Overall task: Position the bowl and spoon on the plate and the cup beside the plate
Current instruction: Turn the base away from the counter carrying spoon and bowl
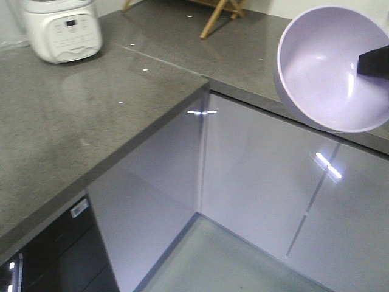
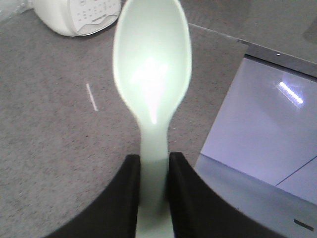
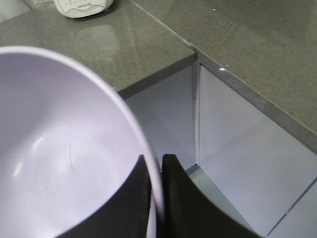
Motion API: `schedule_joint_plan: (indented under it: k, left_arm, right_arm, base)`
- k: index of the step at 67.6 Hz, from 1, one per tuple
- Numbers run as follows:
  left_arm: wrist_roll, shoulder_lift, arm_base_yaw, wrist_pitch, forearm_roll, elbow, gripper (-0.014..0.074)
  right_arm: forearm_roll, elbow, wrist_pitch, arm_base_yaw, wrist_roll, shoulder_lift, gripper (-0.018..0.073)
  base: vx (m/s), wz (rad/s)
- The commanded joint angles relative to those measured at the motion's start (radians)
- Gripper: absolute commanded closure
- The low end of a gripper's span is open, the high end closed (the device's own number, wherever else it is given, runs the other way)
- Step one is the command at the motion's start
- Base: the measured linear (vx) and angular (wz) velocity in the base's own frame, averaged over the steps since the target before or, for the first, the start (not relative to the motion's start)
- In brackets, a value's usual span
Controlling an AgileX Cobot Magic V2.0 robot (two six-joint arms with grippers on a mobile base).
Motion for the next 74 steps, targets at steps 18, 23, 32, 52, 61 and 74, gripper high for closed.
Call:
schedule_joint_plan:
  k: [18,23,32,52,61,74]
  left_arm:
    - [-0.003,-0.018,-0.003,-0.057,-0.027,-0.026,0.0604]
    - [-0.003,-0.018,-0.003,-0.057,-0.027,-0.026,0.0604]
    - [-0.003,-0.018,-0.003,-0.057,-0.027,-0.026,0.0604]
    - [-0.003,-0.018,-0.003,-0.057,-0.027,-0.026,0.0604]
    - [-0.003,-0.018,-0.003,-0.057,-0.027,-0.026,0.0604]
    - [-0.003,-0.018,-0.003,-0.057,-0.027,-0.026,0.0604]
  right_arm:
    - [0.031,-0.029,-0.057,-0.005,-0.007,-0.018,0.0565]
    - [0.031,-0.029,-0.057,-0.005,-0.007,-0.018,0.0565]
    - [0.031,-0.029,-0.057,-0.005,-0.007,-0.018,0.0565]
    - [0.031,-0.029,-0.057,-0.005,-0.007,-0.018,0.0565]
    - [0.031,-0.029,-0.057,-0.005,-0.007,-0.018,0.0565]
    - [0.031,-0.029,-0.057,-0.005,-0.007,-0.018,0.0565]
  base:
    - [-0.02,-0.49]
    - [-0.03,-0.47]
    - [-0.03,-0.45]
    - [-0.04,-0.34]
    - [-0.04,-0.26]
    - [-0.04,-0.23]
